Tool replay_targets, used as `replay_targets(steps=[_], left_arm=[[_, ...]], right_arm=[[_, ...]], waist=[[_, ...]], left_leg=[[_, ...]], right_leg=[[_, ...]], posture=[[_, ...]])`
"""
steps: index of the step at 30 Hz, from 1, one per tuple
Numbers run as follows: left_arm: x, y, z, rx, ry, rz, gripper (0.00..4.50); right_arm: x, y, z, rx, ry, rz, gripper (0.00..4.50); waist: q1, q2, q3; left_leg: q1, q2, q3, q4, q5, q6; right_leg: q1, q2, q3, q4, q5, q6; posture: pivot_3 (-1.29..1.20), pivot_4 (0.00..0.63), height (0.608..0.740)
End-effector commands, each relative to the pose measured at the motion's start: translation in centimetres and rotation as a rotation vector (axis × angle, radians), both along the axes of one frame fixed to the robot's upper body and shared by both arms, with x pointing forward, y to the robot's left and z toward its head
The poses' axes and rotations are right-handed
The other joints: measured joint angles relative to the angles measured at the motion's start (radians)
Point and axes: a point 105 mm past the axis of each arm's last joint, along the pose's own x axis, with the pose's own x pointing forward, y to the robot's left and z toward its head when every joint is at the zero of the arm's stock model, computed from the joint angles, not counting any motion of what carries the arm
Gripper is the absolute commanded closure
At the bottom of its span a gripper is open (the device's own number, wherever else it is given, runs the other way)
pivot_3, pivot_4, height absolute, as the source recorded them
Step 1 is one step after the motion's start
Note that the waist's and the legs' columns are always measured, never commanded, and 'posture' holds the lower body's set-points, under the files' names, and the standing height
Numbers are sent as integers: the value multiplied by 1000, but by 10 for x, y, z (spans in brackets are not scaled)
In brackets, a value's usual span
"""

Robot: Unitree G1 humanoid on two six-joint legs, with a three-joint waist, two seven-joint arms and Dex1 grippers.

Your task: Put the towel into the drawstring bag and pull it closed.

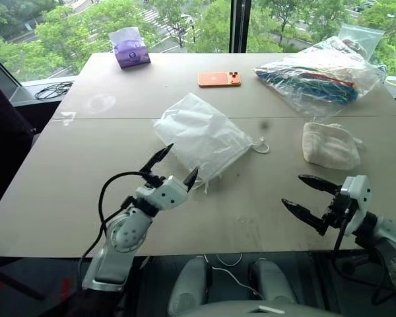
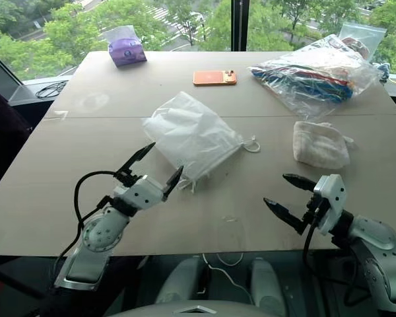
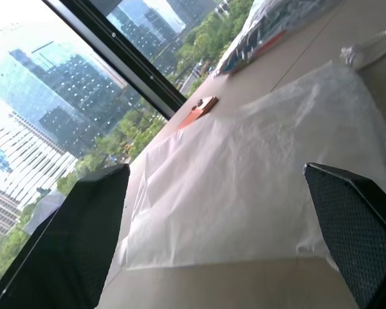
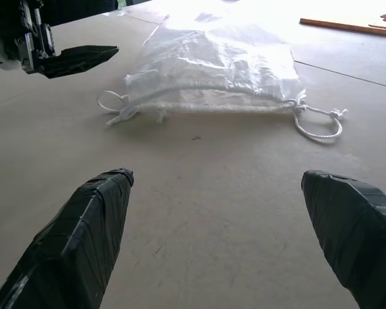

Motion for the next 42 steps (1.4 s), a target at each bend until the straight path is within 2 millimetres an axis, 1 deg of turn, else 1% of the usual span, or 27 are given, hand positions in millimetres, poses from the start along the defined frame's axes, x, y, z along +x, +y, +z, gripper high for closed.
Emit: replay_targets(steps=[1,3,5,10,13,20,21,22,24,25,26,28,29,30,32,33,34,36,37,39,42], left_arm=[[10,-23,-1,-2,17,-65,0],[16,-33,-7,9,42,-91,0],[21,-40,-14,43,58,-101,0],[35,-47,-24,77,88,-88,0],[43,-48,-23,81,71,-61,0],[48,-44,-24,71,57,-17,0],[49,-43,-24,68,55,-15,538],[49,-42,-24,63,53,-10,805],[50,-41,-24,58,51,1,1737],[50,-40,-24,57,50,6,2290],[50,-39,-24,56,48,12,2717],[50,-36,-24,56,44,25,3840],[50,-35,-24,54,44,31,4281],[50,-33,-24,53,42,36,4477],[49,-31,-24,50,41,40,4477],[49,-30,-25,50,43,43,4477],[50,-29,-26,46,59,43,4477],[52,-30,-31,24,124,13,4477],[53,-31,-32,11,157,-14,4477],[53,-31,-29,-12,195,-51,4477],[58,-27,-20,-28,218,-60,4477]], right_arm=[[-2,-1,14,-7,-51,1,31],[-3,-2,15,-10,-56,-5,31],[-3,-3,17,-11,-64,-16,31],[-4,-6,18,-14,-71,-34,31],[-5,-6,19,-17,-71,-40,31],[-7,-9,19,-27,-77,-61,31],[-7,-9,19,-29,-76,-62,0],[-7,-10,19,-31,-76,-63,0],[-7,-10,19,-33,-77,-66,0],[-7,-11,19,-33,-77,-67,0],[-7,-11,19,-34,-78,-68,0],[-6,-11,19,-34,-79,-69,0],[-6,-11,19,-34,-80,-70,0],[-5,-12,19,-35,-83,-73,0],[0,-15,18,-60,-93,-107,0],[5,-20,16,-99,-108,-147,0],[16,-30,15,-149,-134,-234,0],[40,-57,18,-250,-191,-457,0],[48,-66,19,-324,-223,-521,0],[56,-74,19,-423,-255,-555,0],[64,-80,11,-552,-229,-524,0]], waist=[[-3,0,0],[-5,0,0],[-6,0,0],[-5,0,0],[-4,0,0],[-5,0,0],[-4,0,0],[-4,0,0],[-4,0,0],[-4,0,0],[-4,0,0],[-4,0,0],[-4,0,0],[-4,0,0],[-4,0,0],[-4,0,0],[-4,0,0],[-7,0,0],[-6,0,0],[-3,1,-1],[-4,1,-1]], left_leg=[[0,0,0,0,0,0],[0,0,0,1,0,0],[1,0,-1,0,0,0],[1,0,-1,1,0,0],[0,0,-1,1,0,0],[0,0,-2,1,0,0],[0,0,-2,1,0,0],[0,0,-2,1,0,0],[0,0,-2,1,0,0],[0,0,-2,1,0,0],[0,0,-1,1,0,0],[0,0,-2,1,0,0],[0,0,-2,1,0,0],[0,0,-2,1,0,0],[0,0,-2,1,0,0],[0,0,-2,1,0,0],[0,0,-1,1,0,0],[0,0,-1,2,0,0],[1,0,0,2,0,0],[1,0,1,2,0,0],[0,-1,0,2,0,0]], right_leg=[[0,0,0,0,0,0],[0,1,0,0,2,4],[0,2,0,1,2,4],[0,3,0,1,2,4],[0,3,0,1,2,4],[0,2,0,1,2,4],[0,2,0,1,2,4],[0,2,0,1,2,4],[0,2,0,1,2,4],[0,2,0,1,2,4],[0,2,0,1,2,4],[0,2,0,1,2,4],[0,2,0,1,2,4],[0,2,0,1,2,4],[0,2,0,1,2,4],[0,2,0,1,2,4],[0,2,0,1,2,4],[1,2,0,1,2,4],[0,2,1,1,2,4],[0,1,1,2,2,4],[0,2,0,2,2,4]], posture=[[0,150,740],[0,150,740],[0,150,740],[0,150,740],[0,150,740],[0,150,740],[0,150,740],[0,150,740],[0,150,740],[0,150,740],[0,150,740],[0,150,740],[0,150,740],[0,150,740],[0,150,740],[0,150,740],[0,150,740],[0,150,740],[0,150,740],[0,150,740],[0,150,740]])
